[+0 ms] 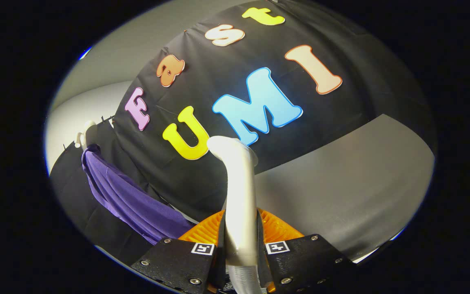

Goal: Iron the clothes twice with a garment steamer, once on the left side and once on the right side.

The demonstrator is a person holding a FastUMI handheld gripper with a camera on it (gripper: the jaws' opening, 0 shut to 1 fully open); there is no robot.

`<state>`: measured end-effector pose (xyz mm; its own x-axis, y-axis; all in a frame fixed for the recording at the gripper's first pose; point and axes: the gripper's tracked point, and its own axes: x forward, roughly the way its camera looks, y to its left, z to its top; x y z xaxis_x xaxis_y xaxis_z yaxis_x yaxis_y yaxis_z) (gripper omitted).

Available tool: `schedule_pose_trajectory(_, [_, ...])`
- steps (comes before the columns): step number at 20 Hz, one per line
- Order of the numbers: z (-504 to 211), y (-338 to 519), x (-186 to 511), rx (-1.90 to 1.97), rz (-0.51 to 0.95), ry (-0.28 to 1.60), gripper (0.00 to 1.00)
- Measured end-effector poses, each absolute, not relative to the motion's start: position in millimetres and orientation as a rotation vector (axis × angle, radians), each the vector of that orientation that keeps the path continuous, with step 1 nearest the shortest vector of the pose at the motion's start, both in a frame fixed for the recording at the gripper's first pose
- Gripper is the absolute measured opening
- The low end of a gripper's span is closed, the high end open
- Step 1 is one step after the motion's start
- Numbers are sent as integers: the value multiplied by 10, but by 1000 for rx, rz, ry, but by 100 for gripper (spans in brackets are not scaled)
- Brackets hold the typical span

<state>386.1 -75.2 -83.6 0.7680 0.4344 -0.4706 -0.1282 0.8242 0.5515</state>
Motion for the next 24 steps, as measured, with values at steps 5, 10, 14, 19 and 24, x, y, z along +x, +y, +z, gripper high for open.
schedule_pose_trajectory(5, [-436, -503, 3369, 422, 329, 518, 31])
schedule_pose_trajectory(10, [-39, -327, 2932, 337, 308, 380, 31])
schedule_pose_trajectory(14, [310, -202, 2641, 239, 288, 257, 31])
schedule_pose_trajectory(19, [727, 67, 2422, 140, 275, 107, 31])
schedule_pose_trajectory(24, [927, 486, 2399, 99, 299, 46, 31])
